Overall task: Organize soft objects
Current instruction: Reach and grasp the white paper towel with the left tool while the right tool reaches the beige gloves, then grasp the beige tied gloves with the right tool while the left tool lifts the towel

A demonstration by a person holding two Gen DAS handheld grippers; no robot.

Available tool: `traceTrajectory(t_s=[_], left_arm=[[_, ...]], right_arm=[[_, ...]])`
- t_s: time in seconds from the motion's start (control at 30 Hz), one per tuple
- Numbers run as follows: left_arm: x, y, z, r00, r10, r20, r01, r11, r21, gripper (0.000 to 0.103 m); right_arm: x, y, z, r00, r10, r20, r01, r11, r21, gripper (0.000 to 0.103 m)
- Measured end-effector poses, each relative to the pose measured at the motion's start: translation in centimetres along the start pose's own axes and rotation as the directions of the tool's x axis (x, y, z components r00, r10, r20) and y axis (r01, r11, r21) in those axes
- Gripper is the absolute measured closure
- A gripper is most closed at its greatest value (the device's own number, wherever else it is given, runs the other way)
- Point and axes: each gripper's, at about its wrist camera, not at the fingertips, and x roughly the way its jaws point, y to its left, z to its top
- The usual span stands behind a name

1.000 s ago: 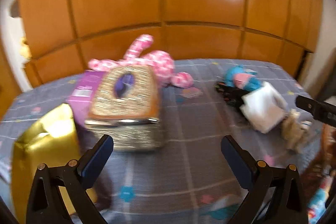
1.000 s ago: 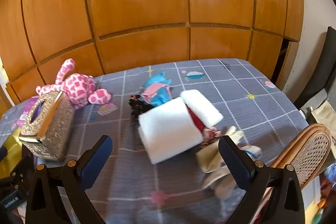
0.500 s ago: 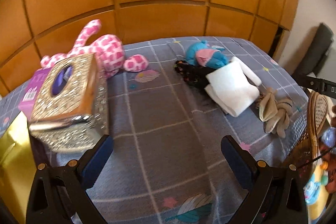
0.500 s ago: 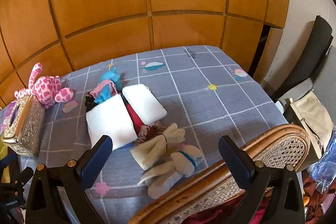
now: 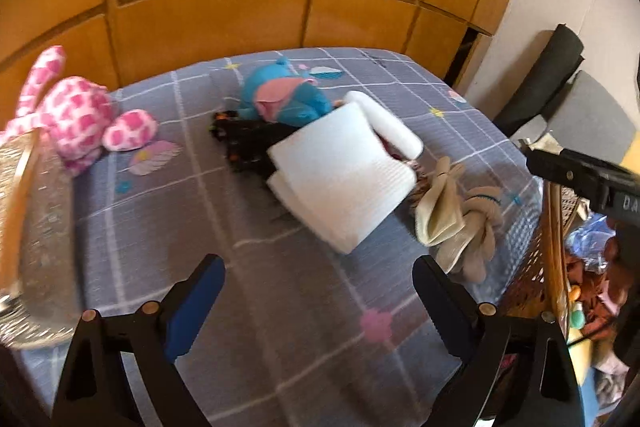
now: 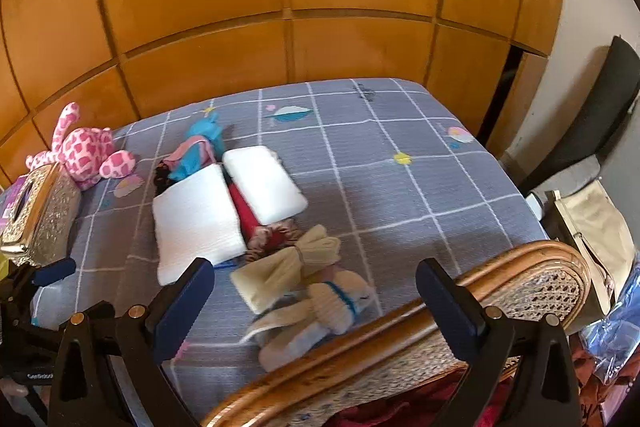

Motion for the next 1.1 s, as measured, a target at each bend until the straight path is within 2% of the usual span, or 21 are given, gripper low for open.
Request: traceTrajectory(t_s=[0.13,0.23,0.33,0.4,0.43,0.47,0.5,0.57,0.67,0.77,0.83,0.87,1.0,1.1], left_arm=[[2.9,-0.2,1.2,0.999,-0.027,-0.036,0.025,0.999,-0.038,0.008],[5.0,-0.1,1.8,0.994,-0.087,-0.064,0.081,0.992,-0.094,0.008],[7.0,0.3,2.2,0.989,-0.120,-0.084,0.105,0.981,-0.160,0.010],[8.3,1.1,2.3,0.979,-0.177,-0.103,0.149,0.962,-0.230,0.038],[8.8,1.5,2.1,0.969,-0.220,-0.116,0.183,0.947,-0.264,0.066],[9.3,1.9,2.0,0.959,-0.249,-0.132,0.202,0.934,-0.295,0.078],[9.3,2.2,1.8,0.953,-0.275,-0.126,0.224,0.923,-0.314,0.081],[8.1,2.7,1.5,0.960,-0.267,-0.084,0.229,0.923,-0.310,0.094],[6.1,3.4,1.2,0.963,-0.263,-0.053,0.236,0.923,-0.303,0.094],[3.9,3.8,1.0,0.982,-0.186,-0.027,0.175,0.957,-0.231,0.095],[2.8,4.0,0.6,0.988,-0.153,-0.014,0.148,0.972,-0.185,0.095],[2.1,4.0,0.1,0.992,-0.128,-0.013,0.124,0.979,-0.160,0.096],[0.8,4.5,-1.3,0.995,-0.100,-0.008,0.099,0.988,-0.121,0.096],[0.2,4.5,-2.8,0.996,-0.092,-0.015,0.090,0.991,-0.102,0.096]], right_arm=[[0.3,-1.3,-0.1,1.000,-0.015,-0.012,0.015,1.000,0.013,0.000],[0.4,-1.9,-0.1,1.000,-0.013,-0.012,0.013,1.000,0.026,0.000],[0.5,-2.2,-0.1,1.000,-0.016,-0.018,0.017,1.000,0.017,0.000],[0.7,-2.4,0.0,1.000,-0.016,-0.024,0.017,1.000,0.010,0.000],[0.8,-2.5,0.0,0.999,-0.017,-0.027,0.017,1.000,0.007,0.000],[0.9,-2.6,0.1,0.999,-0.017,-0.028,0.017,1.000,0.005,0.001],[1.0,-2.8,0.2,0.999,-0.015,-0.030,0.015,1.000,0.003,0.001],[1.2,-3.0,0.5,0.999,-0.003,-0.040,0.004,1.000,0.003,0.001],[1.8,-3.3,1.3,0.997,0.035,-0.073,-0.035,0.999,0.010,0.008],[3.0,-3.5,2.2,0.986,0.095,-0.137,-0.089,0.995,0.046,0.011],[4.3,-3.3,2.8,0.974,0.125,-0.190,-0.113,0.991,0.073,0.016],[5.0,-3.1,2.9,0.966,0.133,-0.222,-0.118,0.990,0.080,0.017],[8.8,-1.8,3.1,0.917,0.152,-0.369,-0.129,0.988,0.085,0.017],[11.2,-0.9,3.0,0.878,0.154,-0.453,-0.128,0.988,0.089,0.024]])
